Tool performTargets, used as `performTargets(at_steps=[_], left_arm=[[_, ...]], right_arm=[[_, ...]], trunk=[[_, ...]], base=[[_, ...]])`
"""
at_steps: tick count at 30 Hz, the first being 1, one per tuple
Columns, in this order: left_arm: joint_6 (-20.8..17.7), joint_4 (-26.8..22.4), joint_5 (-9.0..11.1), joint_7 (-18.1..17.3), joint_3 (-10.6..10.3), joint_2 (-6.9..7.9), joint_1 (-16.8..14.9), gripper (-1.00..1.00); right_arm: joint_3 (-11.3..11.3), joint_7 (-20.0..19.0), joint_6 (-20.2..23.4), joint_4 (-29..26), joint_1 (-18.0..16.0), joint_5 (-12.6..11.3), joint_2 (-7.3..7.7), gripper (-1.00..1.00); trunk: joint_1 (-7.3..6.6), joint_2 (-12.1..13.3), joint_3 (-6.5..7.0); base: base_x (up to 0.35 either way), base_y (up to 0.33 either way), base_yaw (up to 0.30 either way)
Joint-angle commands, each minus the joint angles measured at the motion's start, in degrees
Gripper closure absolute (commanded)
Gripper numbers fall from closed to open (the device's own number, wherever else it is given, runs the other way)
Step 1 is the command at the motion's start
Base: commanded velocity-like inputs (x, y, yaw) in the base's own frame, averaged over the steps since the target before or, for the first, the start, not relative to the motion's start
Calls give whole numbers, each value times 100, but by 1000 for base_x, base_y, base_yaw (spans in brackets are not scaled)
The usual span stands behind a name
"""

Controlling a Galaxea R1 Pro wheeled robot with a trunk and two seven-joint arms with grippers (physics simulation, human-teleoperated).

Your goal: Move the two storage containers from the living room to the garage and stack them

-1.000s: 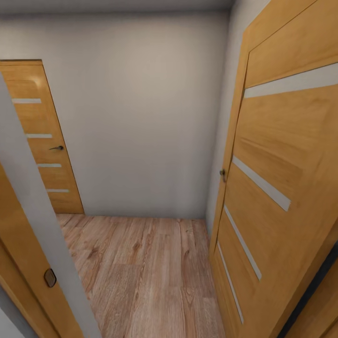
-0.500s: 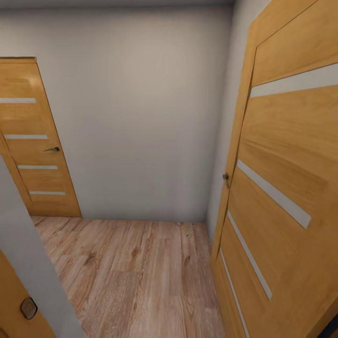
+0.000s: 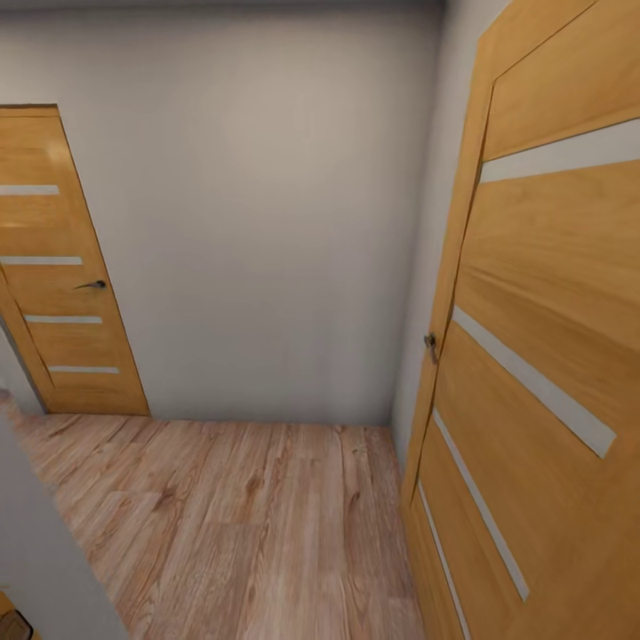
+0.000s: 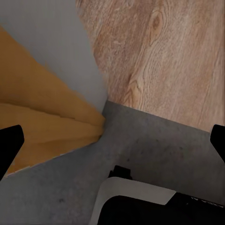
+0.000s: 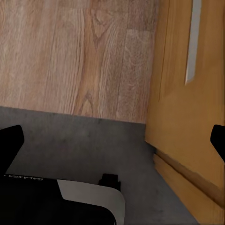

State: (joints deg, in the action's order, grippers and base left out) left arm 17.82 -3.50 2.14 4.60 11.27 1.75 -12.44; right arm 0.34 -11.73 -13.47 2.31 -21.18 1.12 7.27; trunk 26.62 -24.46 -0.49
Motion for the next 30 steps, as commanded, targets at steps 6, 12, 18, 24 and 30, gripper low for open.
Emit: performTargets(at_steps=[6,12,18,24,30], left_arm=[[27,6,23,5,-2,-7,-4,-100],[28,7,23,5,-2,-10,-4,-100],[28,7,22,5,-2,-10,-4,-100],[20,7,15,5,-2,-8,-4,-100],[19,7,14,5,-2,-8,-3,-100]], right_arm=[[1,-13,-41,24,-9,11,2,-100],[1,-5,-41,24,-9,7,0,-100],[1,-4,-41,23,-9,10,2,-100],[1,-4,-41,24,-9,11,2,-100],[1,-4,-41,24,-9,11,2,-100]], trunk=[[4,-7,-5],[4,-7,-5],[4,-7,-5],[4,-7,-5],[4,-7,-5]], base=[[49,-7,0],[3,-1,0],[42,0,0],[279,0,0],[279,0,0]])
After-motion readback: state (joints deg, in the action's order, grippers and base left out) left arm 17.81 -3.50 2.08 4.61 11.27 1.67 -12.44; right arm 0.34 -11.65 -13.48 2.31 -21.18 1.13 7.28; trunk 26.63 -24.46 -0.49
